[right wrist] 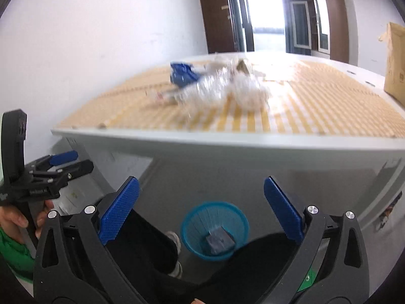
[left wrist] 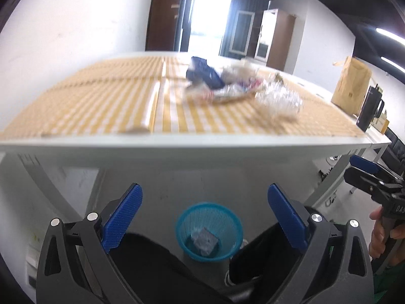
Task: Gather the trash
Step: 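Move both tools back to the remaining trash on the table, then grasp the clear plastic wrapper with the right tool while the left tool grasps a clear bag, then carry the clear plastic items down over the blue wastebasket with both tools, then open the right tool to drop the clear wrapper while the left tool releases its bag, then move both tools back toward the remaining trash on the table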
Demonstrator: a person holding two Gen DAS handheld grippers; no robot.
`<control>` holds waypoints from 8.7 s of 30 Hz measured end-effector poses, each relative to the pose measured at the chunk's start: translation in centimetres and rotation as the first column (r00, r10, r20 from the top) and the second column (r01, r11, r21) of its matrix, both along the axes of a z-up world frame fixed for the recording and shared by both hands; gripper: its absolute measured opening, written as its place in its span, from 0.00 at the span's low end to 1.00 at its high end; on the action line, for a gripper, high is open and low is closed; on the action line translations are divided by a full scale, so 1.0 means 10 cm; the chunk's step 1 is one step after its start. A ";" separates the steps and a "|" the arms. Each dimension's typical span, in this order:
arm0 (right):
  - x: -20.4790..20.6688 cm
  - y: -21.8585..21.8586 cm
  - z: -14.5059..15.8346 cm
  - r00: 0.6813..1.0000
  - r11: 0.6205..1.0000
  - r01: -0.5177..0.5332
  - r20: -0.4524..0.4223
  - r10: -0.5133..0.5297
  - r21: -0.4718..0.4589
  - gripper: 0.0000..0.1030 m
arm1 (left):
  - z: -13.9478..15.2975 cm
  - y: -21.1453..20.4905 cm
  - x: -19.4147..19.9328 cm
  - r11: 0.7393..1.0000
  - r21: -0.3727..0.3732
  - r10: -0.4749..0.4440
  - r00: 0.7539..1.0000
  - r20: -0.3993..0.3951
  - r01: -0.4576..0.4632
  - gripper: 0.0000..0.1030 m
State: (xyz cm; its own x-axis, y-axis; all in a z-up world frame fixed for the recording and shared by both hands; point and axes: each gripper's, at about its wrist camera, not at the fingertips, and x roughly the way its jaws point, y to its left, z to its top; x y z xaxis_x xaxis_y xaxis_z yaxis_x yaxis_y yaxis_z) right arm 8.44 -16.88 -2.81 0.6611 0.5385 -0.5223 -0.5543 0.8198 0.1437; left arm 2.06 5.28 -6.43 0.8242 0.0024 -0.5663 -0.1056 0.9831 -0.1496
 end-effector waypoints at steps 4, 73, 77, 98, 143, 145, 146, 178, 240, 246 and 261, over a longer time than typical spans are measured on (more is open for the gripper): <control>0.13 0.10 0.16 1.000 0.999 0.015 0.003 -0.016 0.044 0.91 | 0.20 0.12 0.12 1.000 0.003 0.018 0.999 0.041 -0.018 0.94; -0.07 -0.21 0.23 0.995 0.994 -0.101 0.027 0.099 0.049 0.38 | 0.74 0.41 -0.12 0.989 -0.069 0.136 0.980 0.145 -0.127 0.02; -0.21 -0.26 0.08 0.993 0.992 -0.121 0.006 0.121 0.015 0.38 | 0.67 0.32 -0.26 0.993 -0.024 0.116 0.984 0.135 -0.113 0.02; -0.13 -0.17 -0.91 0.970 0.984 -0.144 -0.212 0.119 -0.105 0.38 | -0.48 0.30 -0.09 0.984 0.045 0.174 0.983 -0.054 -0.172 0.02; 1.23 0.80 -2.78 0.796 0.924 -0.166 -0.600 -0.081 -0.345 0.38 | -2.58 0.38 1.91 0.950 0.216 0.301 0.837 -0.457 -0.223 0.02; 1.29 0.86 -2.89 0.781 0.919 -0.172 -0.617 -0.093 -0.355 0.38 | -2.69 0.41 2.01 0.950 0.208 0.307 0.816 -0.490 -0.232 0.02; 1.32 0.88 -2.94 0.773 0.917 -0.174 -0.627 -0.099 -0.360 0.38 | -2.73 0.43 2.04 0.950 0.206 0.310 0.805 -0.506 -0.236 0.02; 1.75 1.09 -3.56 0.701 0.897 -0.147 -0.684 -0.202 -0.416 0.62 | -3.15 0.49 2.20 0.961 0.012 0.214 0.713 -0.668 -0.277 0.45; 0.19 -0.03 0.31 0.992 0.999 0.037 0.120 -0.037 0.002 0.91 | 0.45 -0.12 0.14 0.996 0.091 -0.031 0.985 0.169 0.016 0.94; 0.57 -0.03 0.52 0.991 0.997 0.060 0.115 -0.064 0.040 0.90 | 0.63 -0.07 0.41 0.996 0.080 -0.061 0.983 0.176 0.048 0.94; 1.38 0.27 0.66 0.998 0.999 0.046 0.051 -0.046 -0.001 0.69 | 0.85 0.03 1.13 0.993 0.050 -0.112 0.983 0.144 0.106 0.94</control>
State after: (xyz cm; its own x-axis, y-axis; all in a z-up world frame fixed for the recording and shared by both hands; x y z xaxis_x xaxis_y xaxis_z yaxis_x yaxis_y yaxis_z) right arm 22.21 -14.14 3.76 0.7107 0.5059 -0.4888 -0.5227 0.8448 0.1142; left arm 13.40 5.55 2.08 0.8949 -0.0707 -0.4405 0.0223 0.9932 -0.1141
